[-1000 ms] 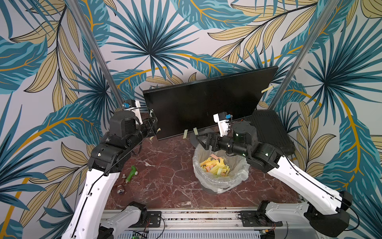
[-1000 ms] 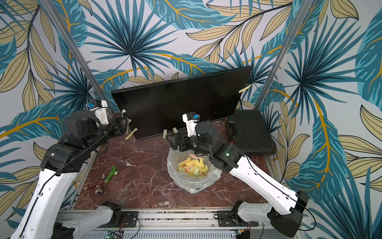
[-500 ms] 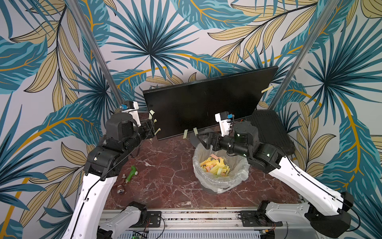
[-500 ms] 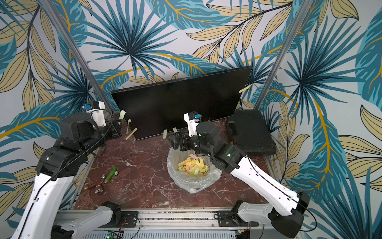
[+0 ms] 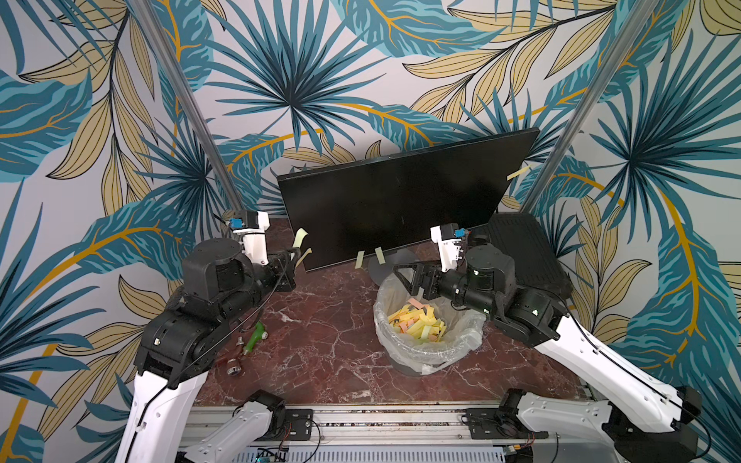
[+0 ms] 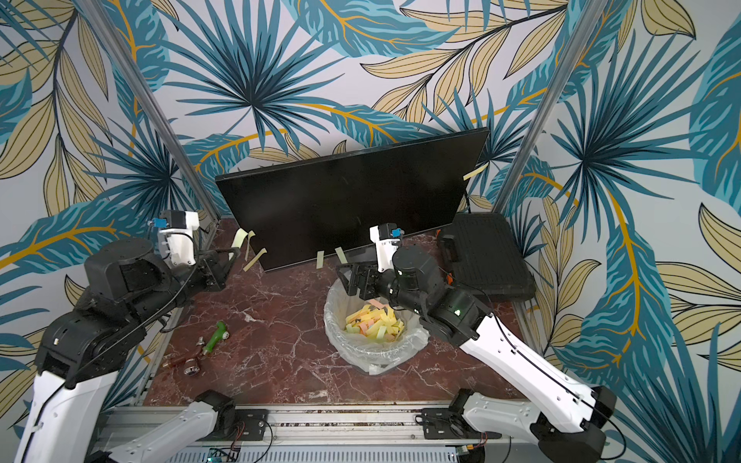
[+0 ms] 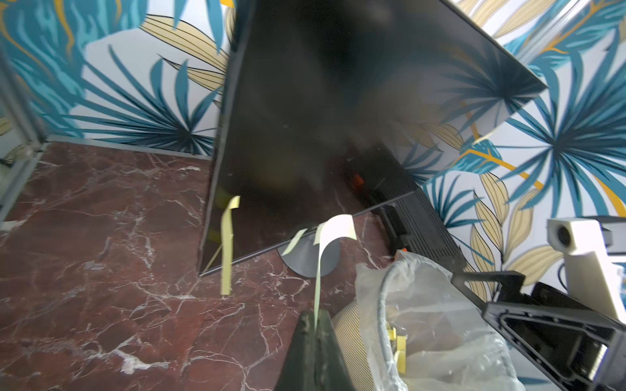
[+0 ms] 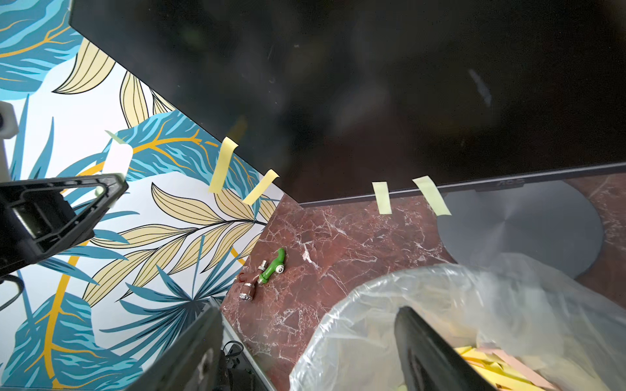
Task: Remove the sticky note from the monitor
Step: Tear off the sticky note from the monitor, then place the sticky note in the trash bin.
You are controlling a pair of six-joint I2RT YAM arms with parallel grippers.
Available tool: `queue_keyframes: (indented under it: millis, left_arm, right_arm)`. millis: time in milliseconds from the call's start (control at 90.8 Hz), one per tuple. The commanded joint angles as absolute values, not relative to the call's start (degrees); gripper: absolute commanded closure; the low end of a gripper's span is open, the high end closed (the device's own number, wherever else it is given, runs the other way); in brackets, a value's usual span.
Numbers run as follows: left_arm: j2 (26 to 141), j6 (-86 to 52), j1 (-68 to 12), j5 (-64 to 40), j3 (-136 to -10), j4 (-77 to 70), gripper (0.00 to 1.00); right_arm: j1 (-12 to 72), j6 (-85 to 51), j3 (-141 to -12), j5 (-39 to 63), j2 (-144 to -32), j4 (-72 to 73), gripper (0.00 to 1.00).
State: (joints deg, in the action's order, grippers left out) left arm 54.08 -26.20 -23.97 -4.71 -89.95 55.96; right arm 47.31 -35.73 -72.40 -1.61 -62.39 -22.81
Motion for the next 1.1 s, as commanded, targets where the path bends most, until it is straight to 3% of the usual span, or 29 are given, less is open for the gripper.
queue_keyframes:
  millis: [0,220,430,639,947,1035,1090]
  left_arm:
    - [56.5,-25.4,-32.9,-0.9,-92.1,54.7,1.00]
    - [64.4,-24.0,-54.3,15.7,-91.3,50.0,1.00]
    - [72.4,-22.4,-64.1,22.7,-88.5,42.5,1.00]
    - [81.0,-19.9,-68.7,27.2,-90.8,42.7,0.99]
    - [82.9,-18.5,-70.5,31.8,-90.9,43.2,0.48]
    - [82.0,-18.0,-70.5,33.1,-90.9,42.6,0.24]
    - [81.3,-17.3,-70.6,34.1,-90.8,41.9,0.03]
  right_arm:
    - [47.6,-34.4,-70.4,-5.2,-58.8,-25.1,0.16]
    - [47.6,-34.1,-68.6,-10.3,-52.5,-31.4,0.15]
    - [47.6,-35.5,-65.8,-14.3,-45.7,-37.8,0.15]
    - [47.6,-36.7,-64.5,-16.9,-41.3,-41.4,0.14]
    - [47.6,-36.3,-64.8,-17.3,-40.9,-41.9,0.12]
    - [47.6,-35.9,-65.0,-17.2,-41.4,-41.4,0.12]
    - [47.6,-35.7,-65.2,-16.9,-41.6,-41.1,0.11]
